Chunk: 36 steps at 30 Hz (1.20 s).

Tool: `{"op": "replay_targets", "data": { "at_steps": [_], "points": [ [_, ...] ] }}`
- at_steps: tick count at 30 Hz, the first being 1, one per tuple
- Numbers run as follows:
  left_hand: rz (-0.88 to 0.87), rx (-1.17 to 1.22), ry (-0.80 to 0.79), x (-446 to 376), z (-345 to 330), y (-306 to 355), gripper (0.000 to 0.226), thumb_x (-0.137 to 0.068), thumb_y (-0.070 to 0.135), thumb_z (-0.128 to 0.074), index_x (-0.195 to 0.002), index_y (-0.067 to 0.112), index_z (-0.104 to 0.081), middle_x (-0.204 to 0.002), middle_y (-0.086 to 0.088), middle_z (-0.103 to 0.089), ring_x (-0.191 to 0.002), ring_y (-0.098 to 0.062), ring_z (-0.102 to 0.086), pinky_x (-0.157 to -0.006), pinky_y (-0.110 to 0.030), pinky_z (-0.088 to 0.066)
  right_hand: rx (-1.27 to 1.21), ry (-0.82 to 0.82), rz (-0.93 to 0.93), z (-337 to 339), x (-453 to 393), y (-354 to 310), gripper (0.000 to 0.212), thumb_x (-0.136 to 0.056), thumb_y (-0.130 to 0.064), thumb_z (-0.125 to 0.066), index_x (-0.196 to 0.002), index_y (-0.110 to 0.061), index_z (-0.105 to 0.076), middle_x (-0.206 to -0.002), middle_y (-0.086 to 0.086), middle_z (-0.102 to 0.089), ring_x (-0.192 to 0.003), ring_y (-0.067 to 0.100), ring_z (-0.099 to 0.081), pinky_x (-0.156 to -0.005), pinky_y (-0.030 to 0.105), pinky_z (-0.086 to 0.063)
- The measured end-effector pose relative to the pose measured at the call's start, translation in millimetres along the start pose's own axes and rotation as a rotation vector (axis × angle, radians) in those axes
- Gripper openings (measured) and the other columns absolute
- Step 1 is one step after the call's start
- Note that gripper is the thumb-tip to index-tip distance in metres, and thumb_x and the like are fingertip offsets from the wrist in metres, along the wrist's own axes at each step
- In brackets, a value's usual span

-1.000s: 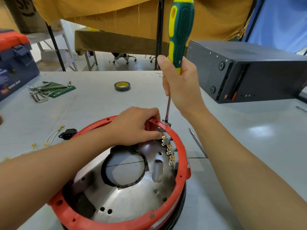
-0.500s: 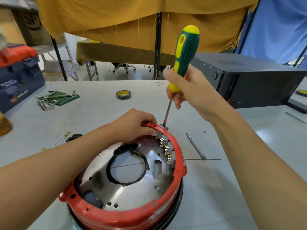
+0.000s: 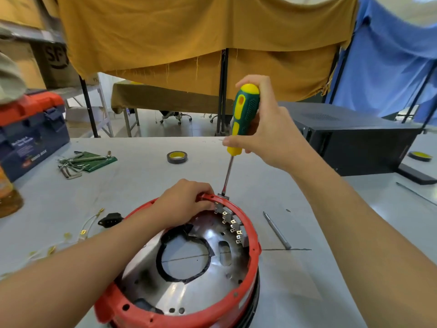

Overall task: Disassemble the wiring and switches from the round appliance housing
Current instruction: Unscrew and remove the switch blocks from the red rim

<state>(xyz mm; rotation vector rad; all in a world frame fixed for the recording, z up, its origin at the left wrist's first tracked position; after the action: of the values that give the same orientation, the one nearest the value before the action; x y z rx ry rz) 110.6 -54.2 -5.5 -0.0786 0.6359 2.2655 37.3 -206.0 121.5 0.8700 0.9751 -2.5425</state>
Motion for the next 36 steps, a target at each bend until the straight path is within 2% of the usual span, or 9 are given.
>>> {"op": "replay_targets", "data": {
  "at_steps": [2, 7, 12, 17, 23, 28, 30, 34, 36],
  "points": [
    [0.005, -0.002, 0.003, 0.4, -0.2, 0.0, 0.011, -0.085, 0.033, -0.065, -0.093, 0.024, -0.065, -0.079, 0.005, -0.062, -0.076, -0.015, -0.056, -0.076, -0.037, -0.049, 0.044, -0.005, 0.025, 2.6, 1.2, -5.8, 0.066, -0.073, -0.031, -0.081, -0.118, -0.031, -0.032, -0.095, -0.008, -0.052, -0.083, 0.021, -0.061, -0.057, 0.019, -0.053],
    [0.019, -0.012, 0.001, 0.8, -0.7, 0.2, 0.015, -0.086, 0.036, -0.064, -0.096, 0.025, -0.064, -0.079, 0.008, -0.058, -0.077, -0.015, -0.054, -0.075, -0.035, -0.049, 0.199, -0.018, 0.085, 19.5, 2.2, -22.8, 0.037, -0.085, -0.039, -0.068, -0.106, -0.018, -0.045, -0.081, -0.007, -0.052, -0.067, 0.007, -0.052, -0.055, 0.011, -0.045],
    [0.026, -0.025, 0.001, 1.7, -0.2, 2.2, 0.015, -0.086, 0.035, -0.064, -0.096, 0.024, -0.064, -0.08, 0.007, -0.059, -0.078, -0.016, -0.054, -0.075, -0.036, -0.048, 0.596, -0.239, 0.111, 32.6, -6.0, -43.7, 0.029, -0.081, -0.039, -0.071, -0.094, -0.021, -0.053, -0.087, 0.001, -0.059, -0.075, 0.017, -0.056, -0.057, 0.027, -0.046],
    [0.03, -0.032, -0.004, 3.1, 0.0, 3.1, 0.017, -0.087, 0.036, -0.062, -0.099, 0.024, -0.064, -0.085, 0.005, -0.061, -0.082, -0.016, -0.055, -0.076, -0.036, -0.048, 1.098, -0.433, 0.157, 23.9, -13.2, -59.8, 0.03, -0.081, -0.047, -0.069, -0.084, -0.021, -0.054, -0.073, 0.0, -0.05, -0.06, 0.013, -0.044, -0.045, 0.023, -0.026],
    [0.025, -0.041, -0.003, 3.3, -0.9, 3.2, 0.016, -0.088, 0.036, -0.06, -0.1, 0.025, -0.063, -0.085, 0.007, -0.061, -0.082, -0.015, -0.054, -0.075, -0.034, -0.047, 1.416, -0.627, 0.172, 8.2, -11.9, -69.7, 0.045, -0.082, -0.053, -0.065, -0.074, -0.014, -0.044, -0.065, 0.001, -0.039, -0.052, 0.015, -0.037, -0.042, 0.025, -0.026],
    [0.023, -0.031, 0.006, 2.9, -0.7, 2.5, 0.015, -0.087, 0.034, -0.063, -0.094, 0.021, -0.063, -0.08, 0.005, -0.06, -0.079, -0.017, -0.055, -0.076, -0.038, -0.049, 1.396, -0.846, 0.149, -24.4, 8.1, -52.1, 0.045, -0.097, -0.025, -0.05, -0.063, -0.008, -0.027, -0.068, 0.002, -0.039, -0.054, 0.016, -0.036, -0.046, 0.027, -0.026],
    [0.025, -0.011, 0.013, 2.2, -1.1, 2.0, 0.014, -0.085, 0.032, -0.065, -0.092, 0.02, -0.063, -0.078, 0.002, -0.061, -0.077, -0.018, -0.056, -0.076, -0.04, -0.049, 1.401, -0.887, 0.154, -28.7, 15.1, -45.5, 0.039, -0.098, -0.017, -0.045, -0.063, -0.011, -0.03, -0.066, 0.001, -0.038, -0.053, 0.014, -0.034, -0.046, 0.026, -0.024],
    [0.036, -0.011, 0.017, 1.3, -1.3, 0.1, 0.017, -0.085, 0.036, -0.064, -0.094, 0.021, -0.063, -0.083, 0.001, -0.064, -0.08, -0.018, -0.057, -0.078, -0.04, -0.049, 1.395, -0.784, 0.131, -4.3, 6.1, -49.4, 0.042, -0.098, -0.037, -0.047, -0.064, -0.014, -0.036, -0.064, 0.0, -0.038, -0.05, 0.013, -0.036, -0.042, 0.025, -0.026],
    [0.041, -0.007, 0.02, 1.2, -1.4, -0.9, 0.017, -0.085, 0.037, -0.065, -0.093, 0.023, -0.063, -0.085, 0.002, -0.065, -0.082, -0.017, -0.057, -0.079, -0.039, -0.049, 1.32, -0.783, 0.093, 8.5, 0.1, -47.1, 0.037, -0.096, -0.043, -0.048, -0.073, -0.015, -0.05, -0.067, 0.0, -0.043, -0.052, 0.012, -0.041, -0.04, 0.024, -0.03]
  ]
}}
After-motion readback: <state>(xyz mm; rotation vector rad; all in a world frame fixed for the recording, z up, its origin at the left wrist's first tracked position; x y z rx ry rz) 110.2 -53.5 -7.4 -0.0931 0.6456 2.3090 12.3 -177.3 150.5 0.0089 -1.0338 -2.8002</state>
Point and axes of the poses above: each hand's wrist, its own x-axis away from the middle knuckle, its own z-axis out of the back of the hand, y = z × x, the point moved 3 cm from there along -x, towards the middle knuckle
